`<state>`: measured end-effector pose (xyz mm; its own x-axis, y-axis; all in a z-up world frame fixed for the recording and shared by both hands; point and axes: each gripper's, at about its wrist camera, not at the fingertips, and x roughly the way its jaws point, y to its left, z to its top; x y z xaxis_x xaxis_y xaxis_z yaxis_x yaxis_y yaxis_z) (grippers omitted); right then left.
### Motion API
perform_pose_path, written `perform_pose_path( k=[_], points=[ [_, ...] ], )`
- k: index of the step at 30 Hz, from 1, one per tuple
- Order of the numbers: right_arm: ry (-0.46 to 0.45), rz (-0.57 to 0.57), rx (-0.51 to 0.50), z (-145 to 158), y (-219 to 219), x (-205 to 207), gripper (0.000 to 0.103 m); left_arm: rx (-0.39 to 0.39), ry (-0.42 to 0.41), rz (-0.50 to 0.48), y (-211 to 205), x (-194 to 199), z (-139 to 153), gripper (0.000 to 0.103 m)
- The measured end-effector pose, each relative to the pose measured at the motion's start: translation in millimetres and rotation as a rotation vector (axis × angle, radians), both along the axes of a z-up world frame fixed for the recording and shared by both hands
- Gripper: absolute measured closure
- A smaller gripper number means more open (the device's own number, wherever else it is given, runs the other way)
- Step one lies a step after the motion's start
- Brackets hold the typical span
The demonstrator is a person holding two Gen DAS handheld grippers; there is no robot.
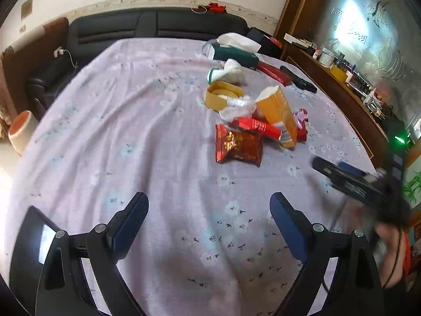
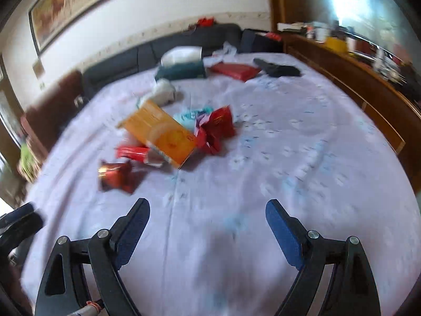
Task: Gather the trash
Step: 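Return both tools to the table above the remaining trash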
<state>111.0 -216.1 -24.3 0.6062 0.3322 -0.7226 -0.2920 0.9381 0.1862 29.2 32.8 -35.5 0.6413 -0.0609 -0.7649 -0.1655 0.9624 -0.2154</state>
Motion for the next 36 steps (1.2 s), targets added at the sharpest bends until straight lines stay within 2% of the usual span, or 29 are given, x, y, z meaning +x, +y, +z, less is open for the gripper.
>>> perform_pose_path(
  k=[5,6,7,9,12,20,25,30,36],
  points=[
    [0.045,0.028,-0.043,-29,20,45,0.011,-0.001,0.003,-0.024,-2,3,-8,0.011],
    [0.061,0.047,-0.042,-34,23,52,0.009,0.001,0.006,-0.029,-3,2,-9,0.011],
    [0.072,0.063,-0.045,-40,26,58,0.002,0.0,0.004,-0.032,-3,0,-6,0.011],
    [0.054,0.069,-0.069,-42,31,61,0.0,0.007,-0.002,-0.038,-6,-2,-4,0.011],
    [0.025,0.068,-0.172,-46,44,59,0.0,0.021,-0.01,-0.048,-12,-2,1,0.011],
    [0.035,0.069,-0.158,-45,43,63,0.0,0.075,-0.06,-0.056,-22,-7,24,0.011],
    [0.035,0.069,-0.157,-45,43,62,0.0,0.117,-0.056,-0.073,-38,-5,35,0.011],
    [0.035,0.069,-0.157,-46,43,62,0.0,0.147,-0.103,-0.09,-51,-19,50,0.011],
    [0.034,0.069,-0.157,-46,43,62,0.0,0.111,-0.098,-0.071,-43,-26,44,0.011]
  ],
)
